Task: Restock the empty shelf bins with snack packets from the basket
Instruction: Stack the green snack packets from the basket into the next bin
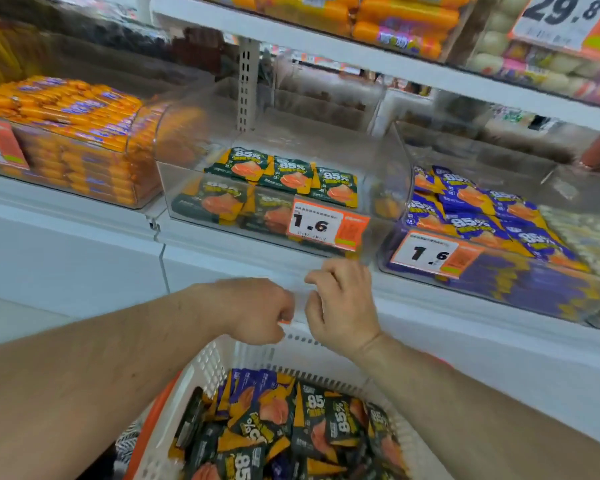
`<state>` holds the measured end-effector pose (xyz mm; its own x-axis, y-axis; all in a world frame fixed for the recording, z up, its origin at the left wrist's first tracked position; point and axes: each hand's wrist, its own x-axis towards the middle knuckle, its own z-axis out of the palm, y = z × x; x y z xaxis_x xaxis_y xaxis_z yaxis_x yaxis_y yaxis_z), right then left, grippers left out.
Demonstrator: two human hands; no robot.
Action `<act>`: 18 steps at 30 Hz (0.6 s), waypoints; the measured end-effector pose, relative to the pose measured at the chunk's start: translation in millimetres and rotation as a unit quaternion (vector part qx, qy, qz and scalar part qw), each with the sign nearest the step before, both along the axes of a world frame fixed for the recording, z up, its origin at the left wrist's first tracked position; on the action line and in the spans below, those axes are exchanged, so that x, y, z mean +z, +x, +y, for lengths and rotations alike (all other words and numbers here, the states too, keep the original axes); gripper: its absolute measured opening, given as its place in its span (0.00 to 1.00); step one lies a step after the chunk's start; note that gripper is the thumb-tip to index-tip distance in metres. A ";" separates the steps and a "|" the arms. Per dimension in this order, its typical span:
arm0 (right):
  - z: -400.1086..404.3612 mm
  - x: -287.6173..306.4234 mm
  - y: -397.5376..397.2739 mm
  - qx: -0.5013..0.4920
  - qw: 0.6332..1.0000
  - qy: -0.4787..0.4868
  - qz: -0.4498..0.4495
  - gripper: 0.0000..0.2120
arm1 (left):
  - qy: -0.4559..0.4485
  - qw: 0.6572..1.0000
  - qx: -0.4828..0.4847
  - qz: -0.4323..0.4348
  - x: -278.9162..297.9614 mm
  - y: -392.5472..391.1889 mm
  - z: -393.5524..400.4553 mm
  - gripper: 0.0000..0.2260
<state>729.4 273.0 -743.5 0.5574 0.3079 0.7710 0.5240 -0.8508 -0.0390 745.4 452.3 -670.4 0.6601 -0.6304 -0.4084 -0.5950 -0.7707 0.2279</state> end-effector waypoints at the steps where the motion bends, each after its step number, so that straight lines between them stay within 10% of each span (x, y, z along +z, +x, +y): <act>1: -6.8 -24.9 -8.9 -0.020 0.998 -0.008 0.055 0.09 | 0.045 0.998 -0.015 0.031 -5.5 -1.4 -0.2 0.17; 7: -43.7 -118.8 -54.3 -0.183 0.823 -0.077 0.532 0.09 | 0.118 0.989 -0.063 0.057 -34.3 -1.5 -16.0 0.16; 14: -71.0 -183.8 -97.4 -0.447 0.597 0.106 0.658 0.29 | 0.166 0.981 -0.091 0.048 -62.0 7.9 -33.1 0.13; 18: -67.4 -196.5 -107.0 -0.449 0.551 0.157 0.686 0.30 | 0.177 0.979 -0.094 0.043 -68.6 12.1 -40.4 0.11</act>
